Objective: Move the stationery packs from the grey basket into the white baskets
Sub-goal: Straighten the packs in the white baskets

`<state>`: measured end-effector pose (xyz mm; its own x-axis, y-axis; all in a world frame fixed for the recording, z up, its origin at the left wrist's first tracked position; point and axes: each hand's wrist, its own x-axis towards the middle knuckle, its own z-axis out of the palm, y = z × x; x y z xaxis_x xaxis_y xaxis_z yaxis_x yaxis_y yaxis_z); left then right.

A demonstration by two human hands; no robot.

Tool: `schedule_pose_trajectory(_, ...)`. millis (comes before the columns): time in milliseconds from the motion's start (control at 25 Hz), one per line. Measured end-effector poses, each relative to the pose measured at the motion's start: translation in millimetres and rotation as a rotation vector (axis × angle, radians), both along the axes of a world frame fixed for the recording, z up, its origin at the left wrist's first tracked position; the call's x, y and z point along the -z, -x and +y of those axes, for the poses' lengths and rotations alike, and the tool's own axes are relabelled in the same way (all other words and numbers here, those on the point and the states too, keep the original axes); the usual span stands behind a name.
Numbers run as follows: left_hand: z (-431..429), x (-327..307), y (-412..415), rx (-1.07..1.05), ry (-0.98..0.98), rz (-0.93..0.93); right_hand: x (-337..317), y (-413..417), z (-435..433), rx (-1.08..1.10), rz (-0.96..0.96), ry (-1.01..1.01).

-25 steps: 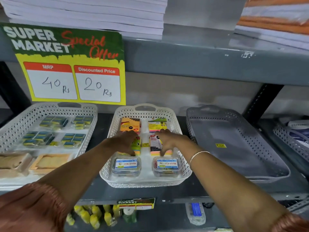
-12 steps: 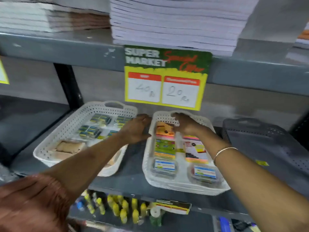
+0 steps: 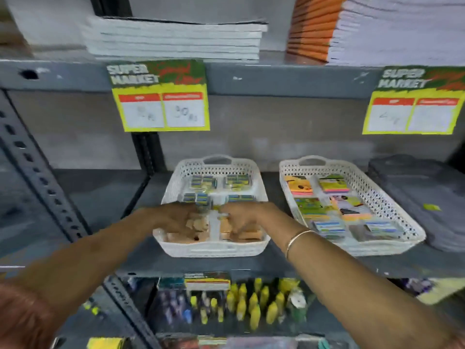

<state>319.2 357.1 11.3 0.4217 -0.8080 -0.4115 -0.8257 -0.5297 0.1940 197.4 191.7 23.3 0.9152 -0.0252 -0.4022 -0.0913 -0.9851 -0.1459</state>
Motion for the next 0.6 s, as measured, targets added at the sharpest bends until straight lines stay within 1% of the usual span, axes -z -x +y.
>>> schedule_pose_trajectory(80,-0.4,16.7,0.5,0.068,-0.02,-0.045,4.6,5.2,7.9,0.052,0.015,0.0)
schedule_pose_trajectory(160,0.4,26.4,-0.9,0.111,0.048,-0.091,4.9,9.1,11.8,0.107,0.0,-0.002)
schedule_pose_trajectory(240,2.5,30.1,-1.8,0.088,0.114,-0.091,3.7,13.2,11.2,0.138,-0.022,0.012)
schedule_pose_trajectory(360,3.8,34.3,-3.2,0.09,0.123,-0.071,8.4,17.3,10.1,0.135,-0.041,0.051)
schedule_pose_trajectory(400,5.1,32.3,-2.0,0.089,0.135,-0.061,9.1,17.6,9.3,0.136,-0.038,0.035)
schedule_pose_trajectory(480,7.4,23.0,-3.4,0.039,0.213,0.008,6.8,13.4,3.5,0.208,-0.056,-0.116)
schedule_pose_trajectory(560,3.6,11.5,-9.5,-0.047,0.331,0.041,0.8,2.9,-8.2,0.308,-0.166,-0.239)
schedule_pose_trajectory(600,-0.2,6.8,-14.2,-0.083,0.38,0.012,-1.4,-3.8,-16.0,0.331,-0.23,-0.221)
